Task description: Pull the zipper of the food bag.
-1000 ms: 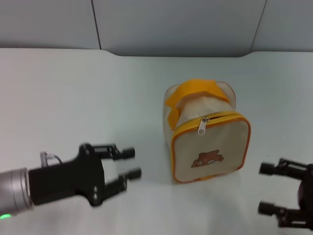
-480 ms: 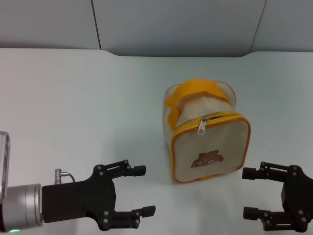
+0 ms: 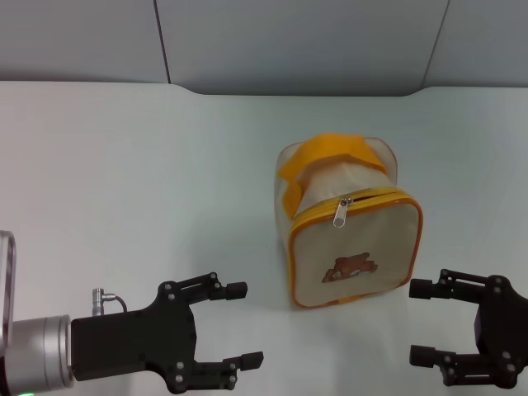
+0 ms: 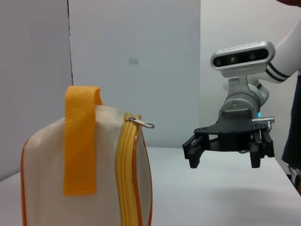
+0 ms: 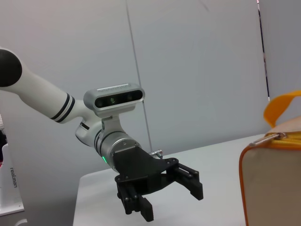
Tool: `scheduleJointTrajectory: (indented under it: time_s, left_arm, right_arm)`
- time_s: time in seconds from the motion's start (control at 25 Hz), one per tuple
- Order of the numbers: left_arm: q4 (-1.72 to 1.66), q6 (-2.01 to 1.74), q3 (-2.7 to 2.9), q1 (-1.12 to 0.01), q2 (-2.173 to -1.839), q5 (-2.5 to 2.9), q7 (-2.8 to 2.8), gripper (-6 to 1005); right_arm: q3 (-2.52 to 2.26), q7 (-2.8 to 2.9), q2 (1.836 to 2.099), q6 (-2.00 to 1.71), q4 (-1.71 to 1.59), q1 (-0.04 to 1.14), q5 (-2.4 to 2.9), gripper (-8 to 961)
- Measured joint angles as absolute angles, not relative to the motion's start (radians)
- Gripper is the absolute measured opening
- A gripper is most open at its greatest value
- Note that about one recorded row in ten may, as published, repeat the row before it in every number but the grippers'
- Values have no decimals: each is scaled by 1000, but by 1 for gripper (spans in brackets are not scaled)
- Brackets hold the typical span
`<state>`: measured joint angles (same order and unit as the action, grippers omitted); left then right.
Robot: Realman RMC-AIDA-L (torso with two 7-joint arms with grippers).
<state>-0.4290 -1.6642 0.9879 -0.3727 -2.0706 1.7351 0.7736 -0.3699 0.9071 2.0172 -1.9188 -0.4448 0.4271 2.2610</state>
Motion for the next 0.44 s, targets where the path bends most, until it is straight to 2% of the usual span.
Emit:
scheduleJointTrajectory:
  time_s: [0.44]
  left_arm:
    - [-429, -1666, 983, -368, -2073, 1733, 771, 819]
  right_arm:
    - [-373, 904, 2031, -1874, -445, 431, 2261, 795]
